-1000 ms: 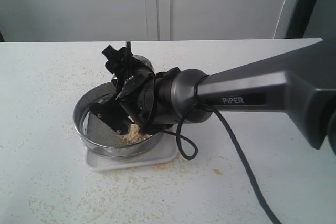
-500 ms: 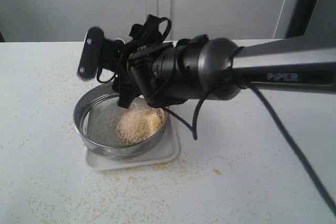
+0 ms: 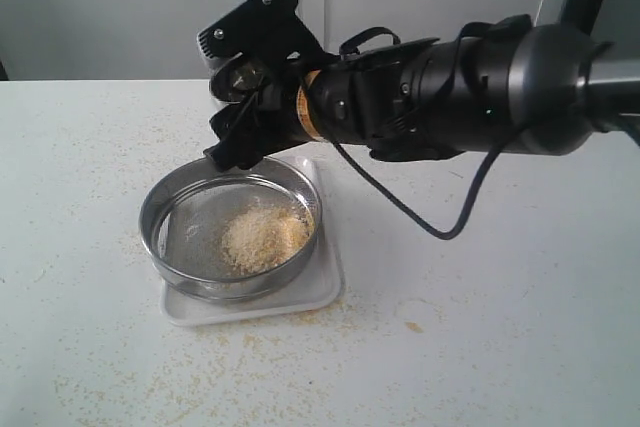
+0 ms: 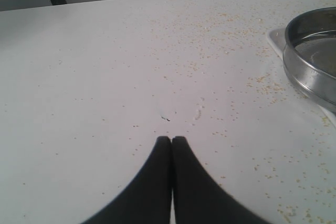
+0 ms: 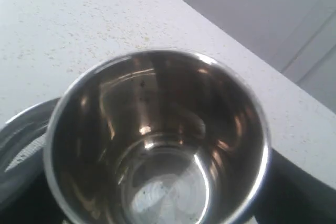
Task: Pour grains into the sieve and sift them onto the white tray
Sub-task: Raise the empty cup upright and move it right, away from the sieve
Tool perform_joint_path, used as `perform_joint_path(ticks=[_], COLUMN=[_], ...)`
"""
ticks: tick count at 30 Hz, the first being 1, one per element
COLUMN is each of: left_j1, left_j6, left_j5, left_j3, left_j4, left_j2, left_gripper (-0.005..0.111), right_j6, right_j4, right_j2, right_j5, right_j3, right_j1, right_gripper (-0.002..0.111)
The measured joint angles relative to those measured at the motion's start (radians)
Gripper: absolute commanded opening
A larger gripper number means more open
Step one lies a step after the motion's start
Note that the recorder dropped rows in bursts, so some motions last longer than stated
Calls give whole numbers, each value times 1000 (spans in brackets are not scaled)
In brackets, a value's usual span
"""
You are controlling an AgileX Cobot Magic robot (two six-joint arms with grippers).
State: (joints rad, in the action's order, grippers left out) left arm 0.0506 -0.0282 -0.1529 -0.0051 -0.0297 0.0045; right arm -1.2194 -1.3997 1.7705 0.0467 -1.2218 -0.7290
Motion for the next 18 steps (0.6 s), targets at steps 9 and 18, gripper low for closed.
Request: perform_joint_path(ticks=[9,18], left_j1=[0,0], left_j6=[0,0], left_j5=[0,0], left_j3=[0,0], left_j4=[0,0], left_j2=[0,0], left_gripper=[0,0], right_j6=[-9,-9], right_j4=[-2,-18], right_j2=[-93,-185], right_j5=[-233,-501], right_j3=[116,211], right_j1=[100,179], right_gripper=[0,0])
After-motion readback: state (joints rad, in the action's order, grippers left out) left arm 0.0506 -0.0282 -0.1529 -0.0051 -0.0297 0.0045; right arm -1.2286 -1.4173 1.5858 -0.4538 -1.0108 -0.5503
